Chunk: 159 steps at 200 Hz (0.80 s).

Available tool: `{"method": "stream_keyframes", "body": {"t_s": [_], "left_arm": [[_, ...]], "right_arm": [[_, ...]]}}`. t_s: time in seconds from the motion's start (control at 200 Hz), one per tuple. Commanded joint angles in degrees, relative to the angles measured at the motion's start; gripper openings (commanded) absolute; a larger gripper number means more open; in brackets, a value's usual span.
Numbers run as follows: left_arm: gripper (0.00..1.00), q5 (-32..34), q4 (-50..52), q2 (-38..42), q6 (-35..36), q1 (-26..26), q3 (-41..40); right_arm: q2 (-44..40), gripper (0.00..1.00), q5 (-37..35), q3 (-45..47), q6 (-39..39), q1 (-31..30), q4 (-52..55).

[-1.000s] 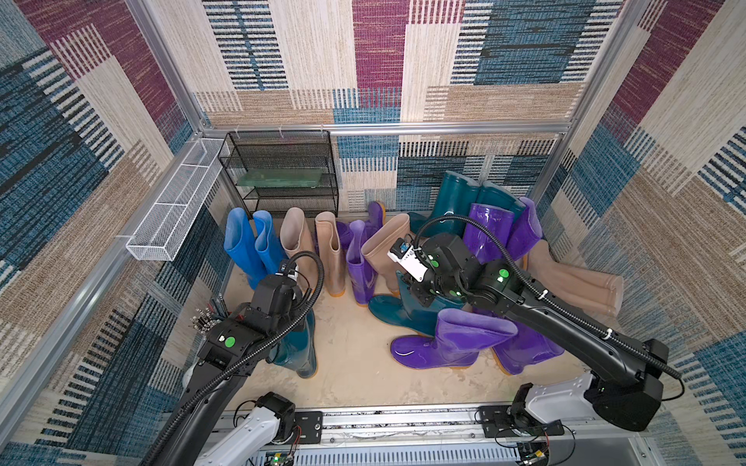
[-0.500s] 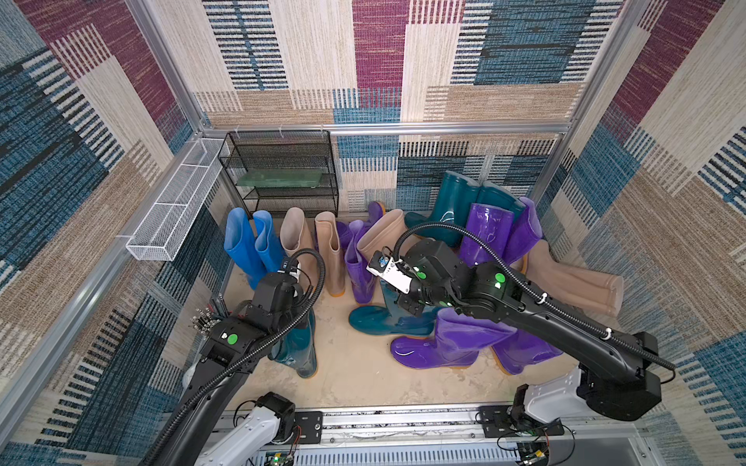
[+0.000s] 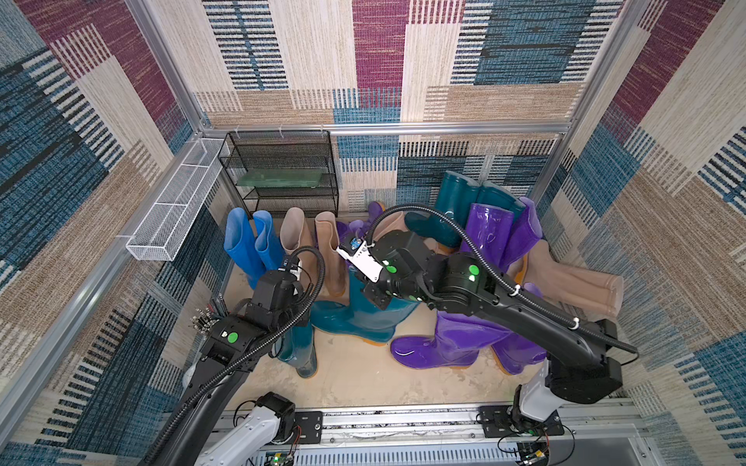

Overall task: Match and arrange rain boots in pairs
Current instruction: Place the pair of rain boots at the center of the board.

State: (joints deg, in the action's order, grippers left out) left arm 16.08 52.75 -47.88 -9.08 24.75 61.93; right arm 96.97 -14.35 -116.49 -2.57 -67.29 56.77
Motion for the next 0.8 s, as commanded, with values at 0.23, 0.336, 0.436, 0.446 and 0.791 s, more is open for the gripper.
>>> {"method": "stream_keyframes", "body": {"t_s": [0.23, 0.336, 0.436, 0.446, 0.791], "left_arm": [[0.42, -2.23, -1.91, 1.34, -0.37, -0.08, -0.75], [0.42, -2.36, -2.12, 1.82, -0.32, -0.07, -1.15], [0.42, -2.36, -2.47, 2.48, -0.44, -0.12, -1.63], [0.42, -2.41, -2.48, 2.49, -0.48, -0.12, -1.7], [0.42, -3.62, -3.25, 3.21, -0.37, -0.29, -1.9]], "right_arm": [[2.33, 0.0, 3.8, 4.53, 19.46, -1.93, -5.87], [0.71, 0.04, 9.3, 9.95, 25.2, -1.94, -15.79], [0.08, 0.08, 10.73, 16.03, 28.26, -1.86, -25.24], [0.27, 0.09, 10.74, 16.2, 28.66, -1.77, -25.75], [4.58, 0.0, 8.02, 13.69, 37.66, -0.39, -31.54]]}}
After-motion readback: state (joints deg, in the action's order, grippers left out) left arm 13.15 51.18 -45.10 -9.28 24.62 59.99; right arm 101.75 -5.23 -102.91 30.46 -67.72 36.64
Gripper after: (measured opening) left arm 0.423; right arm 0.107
